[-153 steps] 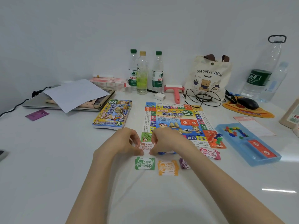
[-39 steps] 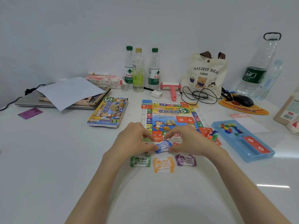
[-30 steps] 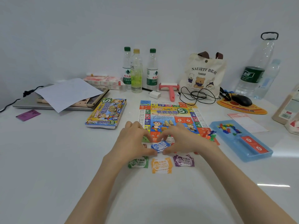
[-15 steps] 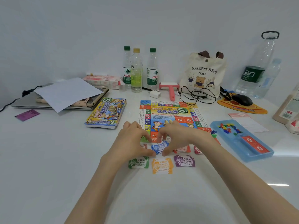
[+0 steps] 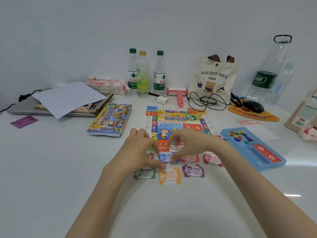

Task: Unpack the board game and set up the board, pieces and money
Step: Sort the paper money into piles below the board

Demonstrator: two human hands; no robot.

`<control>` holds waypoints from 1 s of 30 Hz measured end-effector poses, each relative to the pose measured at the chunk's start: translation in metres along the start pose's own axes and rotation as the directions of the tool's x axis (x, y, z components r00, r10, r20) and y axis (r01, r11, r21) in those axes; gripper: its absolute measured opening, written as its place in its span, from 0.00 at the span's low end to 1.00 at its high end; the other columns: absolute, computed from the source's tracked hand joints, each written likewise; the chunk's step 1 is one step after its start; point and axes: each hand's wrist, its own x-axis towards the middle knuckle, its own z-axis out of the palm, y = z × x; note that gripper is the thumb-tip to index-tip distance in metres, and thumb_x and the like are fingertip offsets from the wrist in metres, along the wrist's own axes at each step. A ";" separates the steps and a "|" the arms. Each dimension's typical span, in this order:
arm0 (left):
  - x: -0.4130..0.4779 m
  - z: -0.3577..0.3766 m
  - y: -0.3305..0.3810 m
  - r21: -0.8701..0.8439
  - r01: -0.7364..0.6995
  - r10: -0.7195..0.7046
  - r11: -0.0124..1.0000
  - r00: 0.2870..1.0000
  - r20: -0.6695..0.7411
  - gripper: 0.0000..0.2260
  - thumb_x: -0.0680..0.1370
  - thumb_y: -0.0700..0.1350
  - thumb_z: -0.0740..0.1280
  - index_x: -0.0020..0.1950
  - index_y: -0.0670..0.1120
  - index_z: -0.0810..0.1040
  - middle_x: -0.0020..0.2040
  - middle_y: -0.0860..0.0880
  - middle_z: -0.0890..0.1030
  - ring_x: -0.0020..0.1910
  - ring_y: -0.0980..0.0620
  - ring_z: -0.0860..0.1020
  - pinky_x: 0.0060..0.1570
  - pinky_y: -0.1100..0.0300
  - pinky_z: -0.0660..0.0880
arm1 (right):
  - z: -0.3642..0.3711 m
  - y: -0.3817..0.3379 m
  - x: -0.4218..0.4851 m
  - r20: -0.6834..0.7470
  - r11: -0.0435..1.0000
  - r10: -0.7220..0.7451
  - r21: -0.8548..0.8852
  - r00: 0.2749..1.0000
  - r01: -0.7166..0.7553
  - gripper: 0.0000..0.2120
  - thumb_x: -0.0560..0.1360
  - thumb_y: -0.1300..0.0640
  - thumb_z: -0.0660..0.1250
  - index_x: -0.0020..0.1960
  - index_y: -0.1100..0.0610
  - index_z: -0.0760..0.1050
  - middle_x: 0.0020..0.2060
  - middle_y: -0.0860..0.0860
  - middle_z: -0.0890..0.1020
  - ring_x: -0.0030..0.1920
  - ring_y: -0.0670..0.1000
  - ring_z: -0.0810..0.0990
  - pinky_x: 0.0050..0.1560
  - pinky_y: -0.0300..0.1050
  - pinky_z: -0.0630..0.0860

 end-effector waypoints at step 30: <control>0.017 0.030 0.015 0.052 -0.028 0.028 0.998 1.000 -0.006 0.21 0.72 0.62 0.68 0.61 0.55 0.75 0.60 0.53 0.67 0.62 0.54 0.60 0.57 0.63 0.63 | 0.022 0.035 -0.037 -0.207 0.992 0.084 -0.070 0.975 -0.100 0.17 0.73 0.50 0.72 0.59 0.45 0.72 0.54 0.41 0.78 0.57 0.46 0.68 0.58 0.47 0.70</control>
